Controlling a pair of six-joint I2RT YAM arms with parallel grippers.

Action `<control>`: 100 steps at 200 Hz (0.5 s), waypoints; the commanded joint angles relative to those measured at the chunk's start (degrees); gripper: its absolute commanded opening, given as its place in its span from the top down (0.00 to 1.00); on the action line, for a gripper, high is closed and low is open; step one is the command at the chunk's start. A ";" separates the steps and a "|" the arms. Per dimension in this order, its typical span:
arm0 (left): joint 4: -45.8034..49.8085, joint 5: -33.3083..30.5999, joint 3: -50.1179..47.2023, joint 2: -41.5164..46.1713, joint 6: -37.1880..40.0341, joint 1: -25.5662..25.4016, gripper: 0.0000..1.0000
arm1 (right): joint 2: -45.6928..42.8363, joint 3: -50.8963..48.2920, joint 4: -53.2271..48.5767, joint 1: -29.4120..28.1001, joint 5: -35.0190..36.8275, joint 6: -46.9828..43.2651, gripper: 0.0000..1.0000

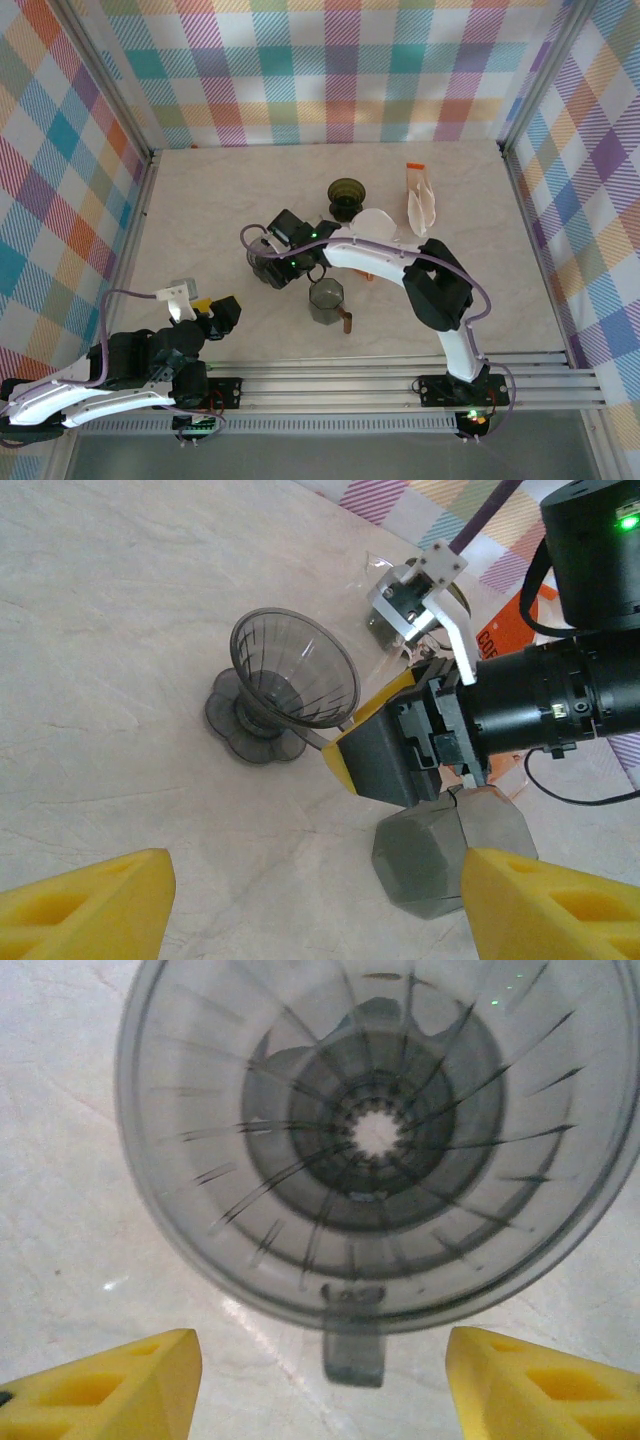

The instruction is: Place the coffee filter in the dripper

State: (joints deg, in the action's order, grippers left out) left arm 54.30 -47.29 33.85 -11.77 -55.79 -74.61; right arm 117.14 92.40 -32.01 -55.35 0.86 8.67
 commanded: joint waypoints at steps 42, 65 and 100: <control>-1.03 -0.93 -0.98 -1.54 0.04 -0.35 0.23 | 2.84 1.50 3.93 -1.46 3.97 -0.44 0.58; -1.90 -0.28 -0.83 -2.89 0.27 -0.29 0.22 | 1.61 0.45 5.82 -1.86 4.23 -0.81 0.74; -2.61 0.36 -0.62 -3.88 0.40 -0.32 0.22 | -4.33 -2.96 7.15 -2.50 4.68 -1.20 0.87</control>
State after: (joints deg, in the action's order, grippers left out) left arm 53.45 -47.00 33.17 -14.85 -55.77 -74.61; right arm 119.26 91.96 -27.31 -57.12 4.97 8.03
